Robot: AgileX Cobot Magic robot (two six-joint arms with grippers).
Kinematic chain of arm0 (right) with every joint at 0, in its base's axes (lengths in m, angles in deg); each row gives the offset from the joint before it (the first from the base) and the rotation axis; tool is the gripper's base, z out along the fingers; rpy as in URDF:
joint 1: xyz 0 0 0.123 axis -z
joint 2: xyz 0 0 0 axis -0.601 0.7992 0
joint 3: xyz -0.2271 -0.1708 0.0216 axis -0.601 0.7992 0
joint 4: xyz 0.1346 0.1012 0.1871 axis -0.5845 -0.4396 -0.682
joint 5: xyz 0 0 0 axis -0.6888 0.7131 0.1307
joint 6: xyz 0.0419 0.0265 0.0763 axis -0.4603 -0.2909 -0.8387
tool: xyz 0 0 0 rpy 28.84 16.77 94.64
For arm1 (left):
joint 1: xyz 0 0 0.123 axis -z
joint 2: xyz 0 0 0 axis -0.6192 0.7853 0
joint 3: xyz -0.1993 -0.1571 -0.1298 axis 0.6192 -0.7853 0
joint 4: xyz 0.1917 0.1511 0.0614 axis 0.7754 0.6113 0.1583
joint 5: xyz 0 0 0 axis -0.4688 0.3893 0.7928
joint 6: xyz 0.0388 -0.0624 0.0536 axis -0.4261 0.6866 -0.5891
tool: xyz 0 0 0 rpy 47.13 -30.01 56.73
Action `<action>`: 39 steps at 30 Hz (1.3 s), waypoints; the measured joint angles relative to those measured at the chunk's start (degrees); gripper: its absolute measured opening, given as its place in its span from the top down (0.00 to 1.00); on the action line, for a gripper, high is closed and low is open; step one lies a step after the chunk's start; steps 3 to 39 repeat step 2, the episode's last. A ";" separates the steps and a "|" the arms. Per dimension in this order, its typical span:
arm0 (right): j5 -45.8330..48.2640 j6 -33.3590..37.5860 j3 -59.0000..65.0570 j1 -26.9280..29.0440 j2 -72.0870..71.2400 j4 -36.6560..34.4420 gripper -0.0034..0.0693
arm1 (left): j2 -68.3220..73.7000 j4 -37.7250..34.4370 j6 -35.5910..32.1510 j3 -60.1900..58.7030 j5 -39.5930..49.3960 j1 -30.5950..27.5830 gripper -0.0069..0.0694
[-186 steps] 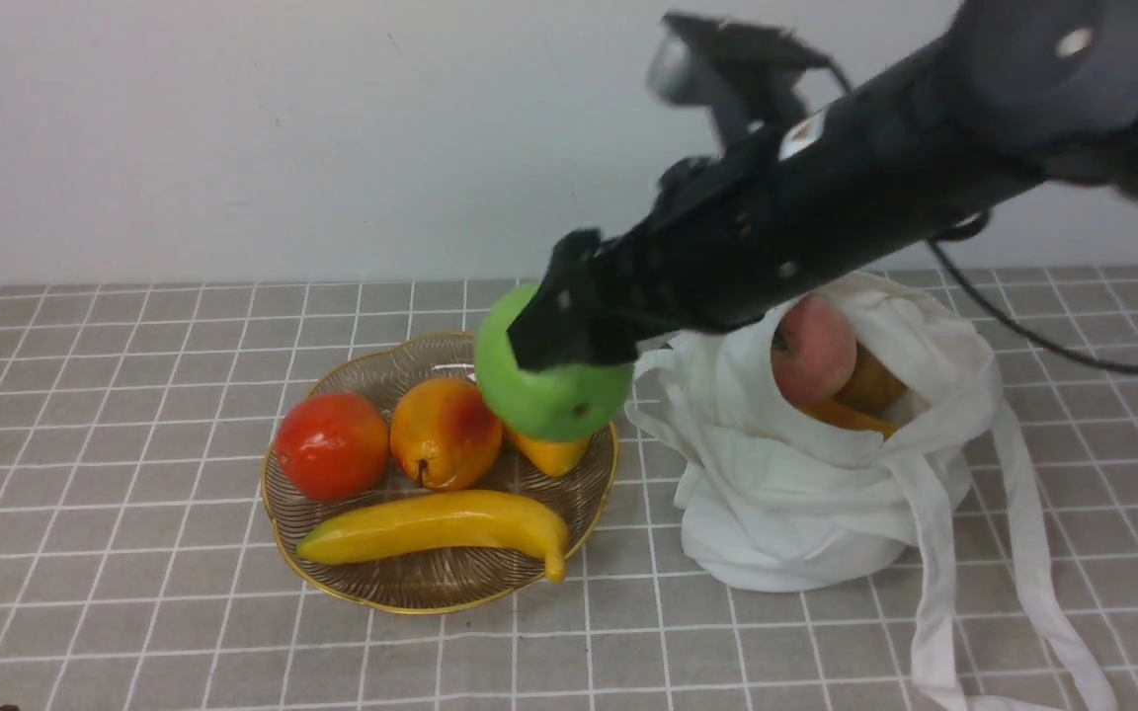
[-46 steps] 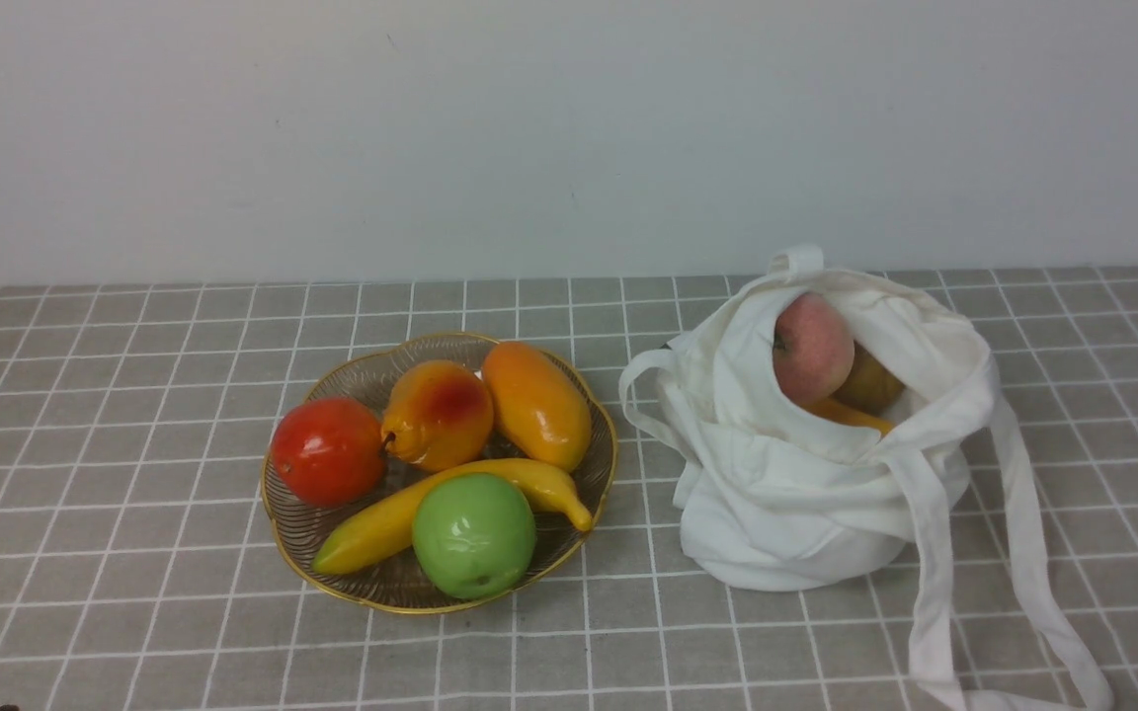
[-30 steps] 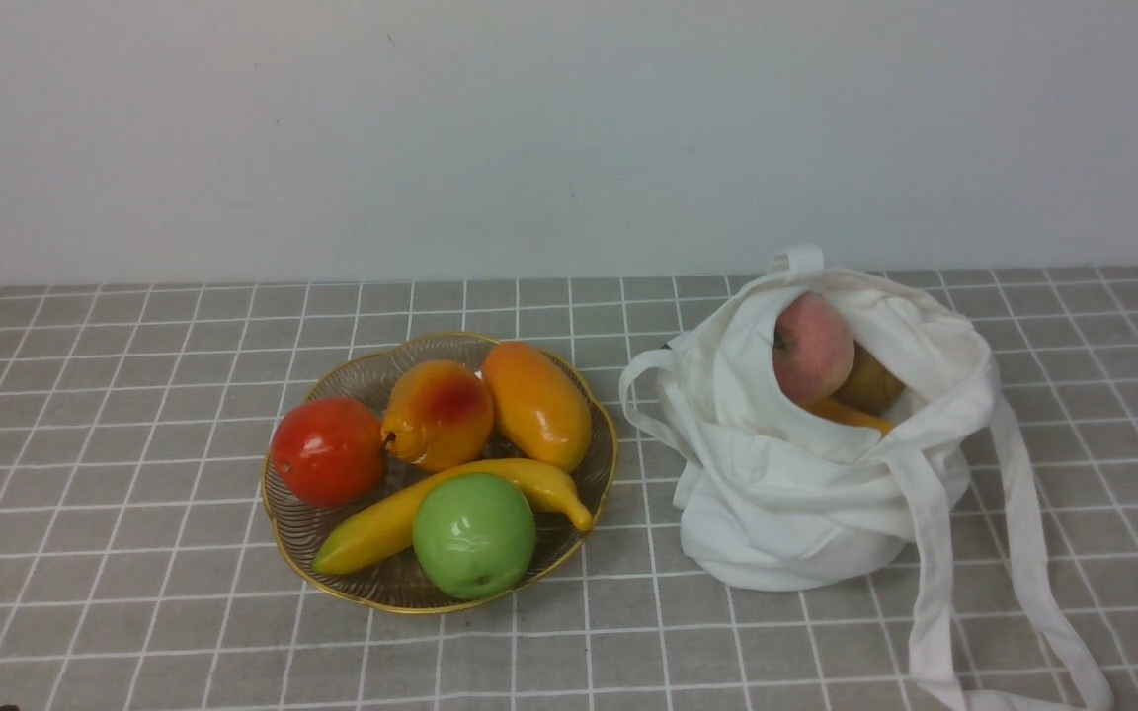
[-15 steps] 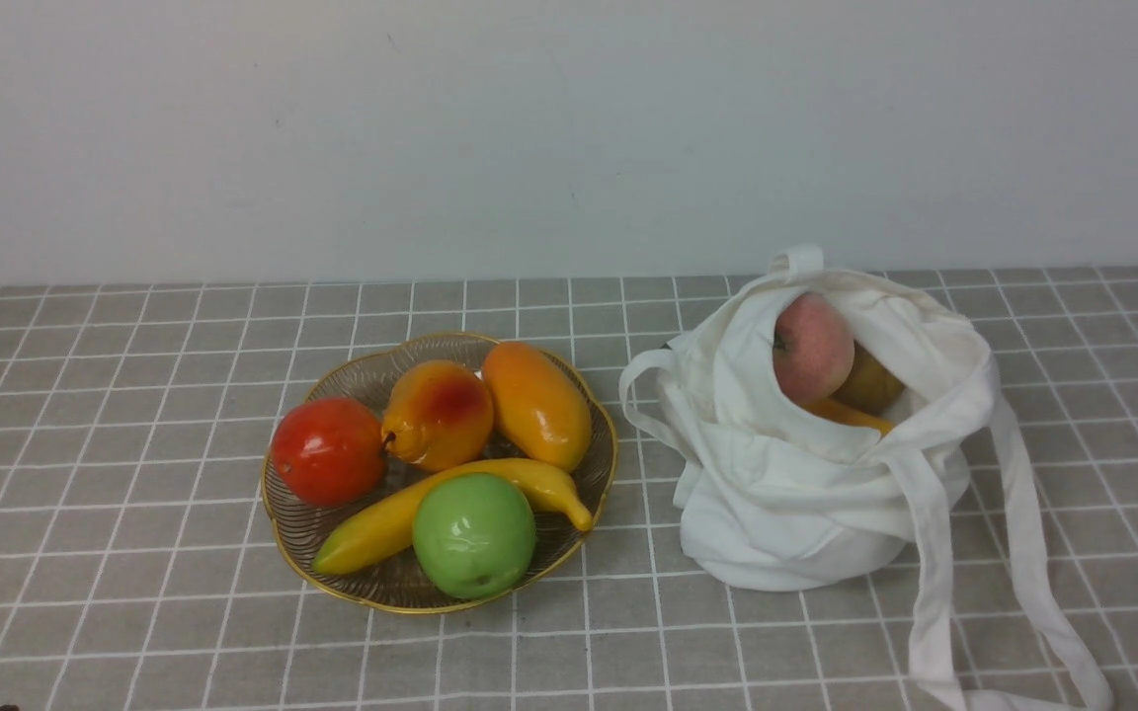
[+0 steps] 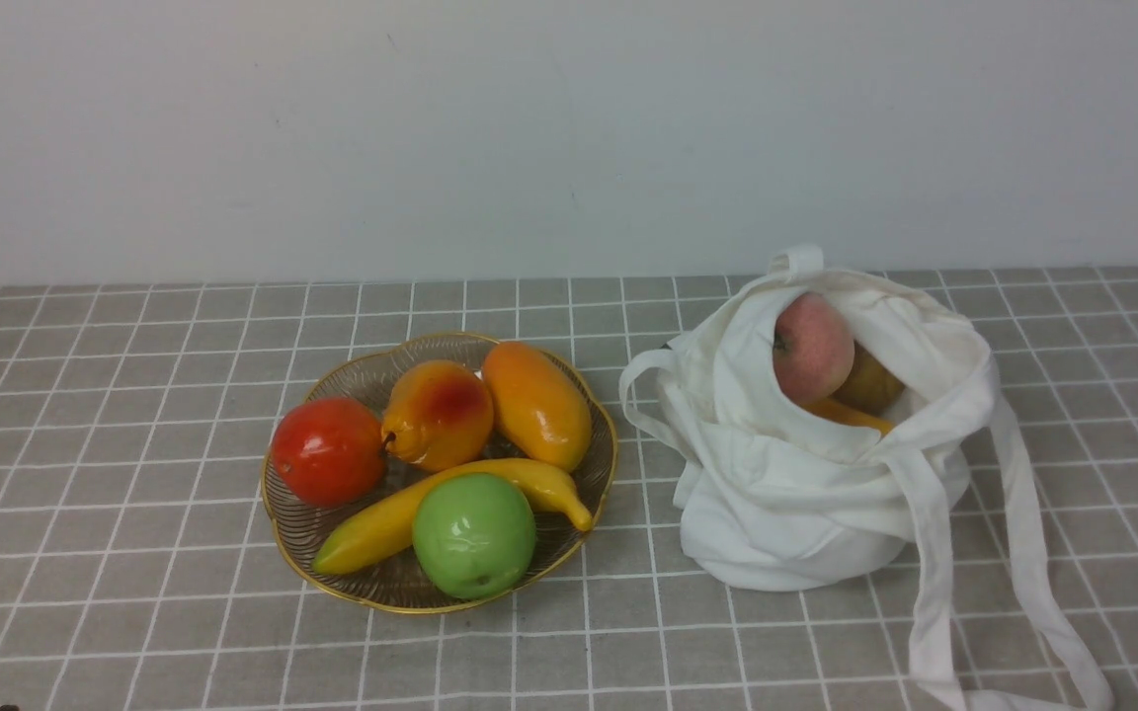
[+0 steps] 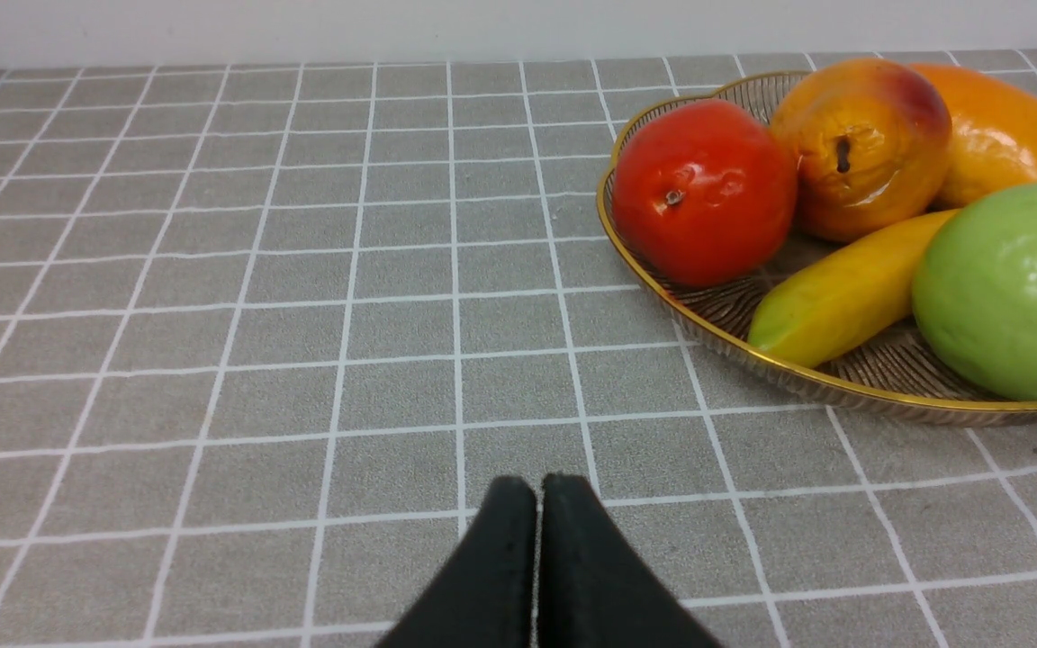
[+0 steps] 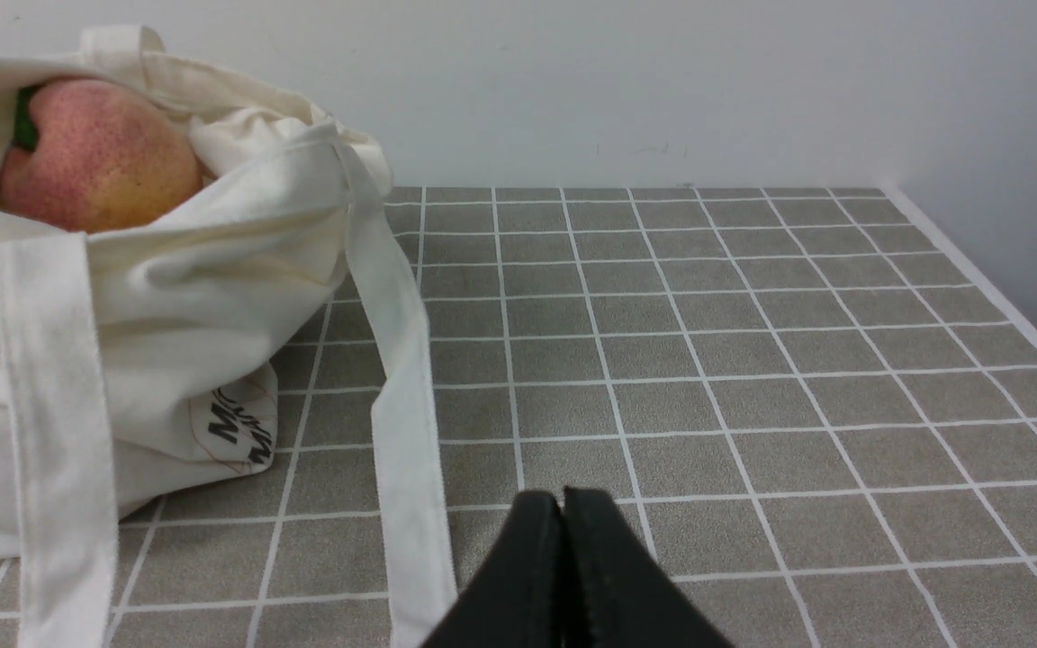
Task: Take the fruit out of the bag on the grey coffee tablecloth and place them on the plate.
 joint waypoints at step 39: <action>0.00 0.00 0.00 0.00 0.00 0.00 0.97 | 0.00 0.00 0.00 0.00 0.00 0.00 0.92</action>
